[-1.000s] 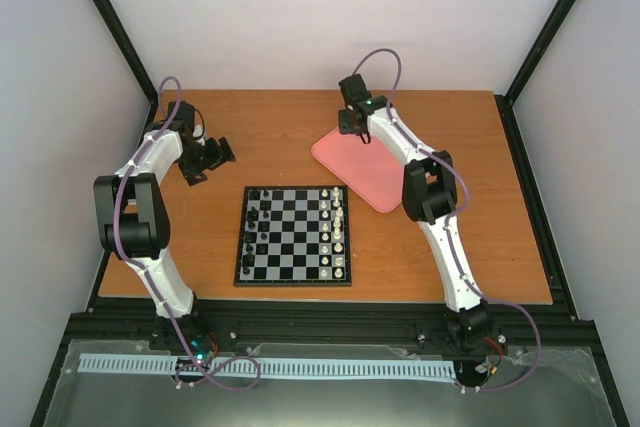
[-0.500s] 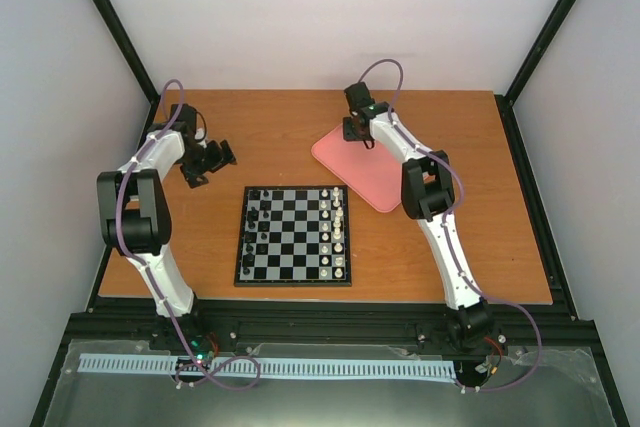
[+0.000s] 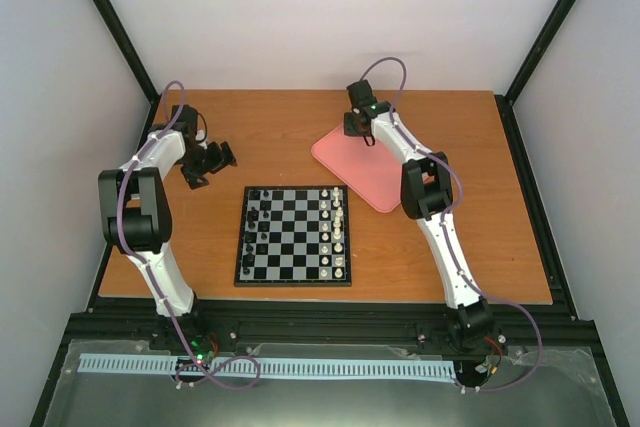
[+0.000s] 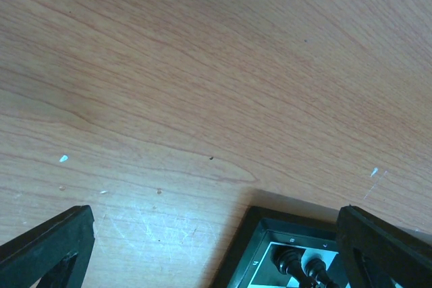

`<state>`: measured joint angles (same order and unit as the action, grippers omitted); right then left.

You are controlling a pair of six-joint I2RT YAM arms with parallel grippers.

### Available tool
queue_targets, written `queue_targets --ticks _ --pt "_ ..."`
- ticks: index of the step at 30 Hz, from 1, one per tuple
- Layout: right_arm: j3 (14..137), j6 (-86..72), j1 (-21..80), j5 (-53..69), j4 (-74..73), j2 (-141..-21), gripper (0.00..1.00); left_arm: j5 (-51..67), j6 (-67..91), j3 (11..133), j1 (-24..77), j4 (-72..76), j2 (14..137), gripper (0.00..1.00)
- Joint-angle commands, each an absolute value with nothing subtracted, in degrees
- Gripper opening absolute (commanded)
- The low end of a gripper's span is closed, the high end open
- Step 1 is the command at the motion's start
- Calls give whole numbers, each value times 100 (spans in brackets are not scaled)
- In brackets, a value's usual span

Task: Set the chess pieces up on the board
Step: Pick up the chess piece from the storage box.

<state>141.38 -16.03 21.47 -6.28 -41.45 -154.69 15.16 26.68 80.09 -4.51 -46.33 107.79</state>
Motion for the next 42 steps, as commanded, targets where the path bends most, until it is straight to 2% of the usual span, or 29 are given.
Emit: queue_targets --ticks 1,3,12,29,32,38,42 --pt "14332 -1718 2083 -602 -4088 -15627 25 1494 2562 8210 -501 -4674 10882 100" --pt "14327 -1726 2076 -622 -4095 -15622 16 1491 2564 8201 -497 -4680 10906 100" --pt "14245 -1702 2074 -554 -4305 -15522 4 1520 2576 8198 -501 -4646 10925 100" --pt "13391 -1383 2083 -397 -4315 -14482 6 1561 2591 8121 -500 -4591 10880 100" --pt "13089 -1371 2083 -308 -4216 -14277 3 1600 2599 8126 -501 -4579 10881 100" --pt "12937 -1363 2101 70 -4493 -14076 3 1614 2593 8136 -501 -4579 10886 100" --pt "11747 -1422 2124 84 -4238 -13519 3 1613 2599 8104 -501 -4557 10853 100"
